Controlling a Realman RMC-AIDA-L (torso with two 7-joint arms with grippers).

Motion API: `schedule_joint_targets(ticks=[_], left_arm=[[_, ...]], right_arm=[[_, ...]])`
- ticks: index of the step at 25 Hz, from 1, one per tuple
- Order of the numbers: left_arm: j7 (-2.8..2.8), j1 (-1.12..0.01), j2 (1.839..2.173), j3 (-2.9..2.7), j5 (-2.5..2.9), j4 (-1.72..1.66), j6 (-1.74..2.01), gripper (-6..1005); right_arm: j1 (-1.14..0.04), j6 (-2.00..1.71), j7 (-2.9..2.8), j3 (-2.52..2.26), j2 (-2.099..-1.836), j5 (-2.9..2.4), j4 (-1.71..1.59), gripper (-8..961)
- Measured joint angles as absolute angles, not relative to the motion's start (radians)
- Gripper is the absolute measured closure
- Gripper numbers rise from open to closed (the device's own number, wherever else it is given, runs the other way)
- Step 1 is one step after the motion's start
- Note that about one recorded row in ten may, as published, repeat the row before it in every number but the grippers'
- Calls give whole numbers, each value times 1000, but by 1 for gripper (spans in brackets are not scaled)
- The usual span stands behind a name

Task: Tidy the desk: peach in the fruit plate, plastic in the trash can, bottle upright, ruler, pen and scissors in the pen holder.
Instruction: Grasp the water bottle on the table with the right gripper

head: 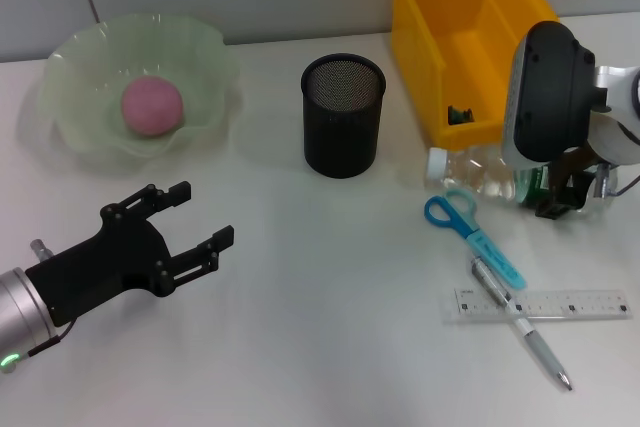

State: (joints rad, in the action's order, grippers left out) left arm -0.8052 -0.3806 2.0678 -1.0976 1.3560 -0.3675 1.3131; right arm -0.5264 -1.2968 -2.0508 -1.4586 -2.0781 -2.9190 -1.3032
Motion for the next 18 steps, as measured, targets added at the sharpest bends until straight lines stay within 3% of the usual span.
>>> schedule_joint_targets(ticks=[18], left_arm=[[-813, -382, 2068, -1100, 1356, -371, 1321, 216]], right_arm=[[-557, -1289, -2126, -1436, -2073, -2919, -1209, 221]])
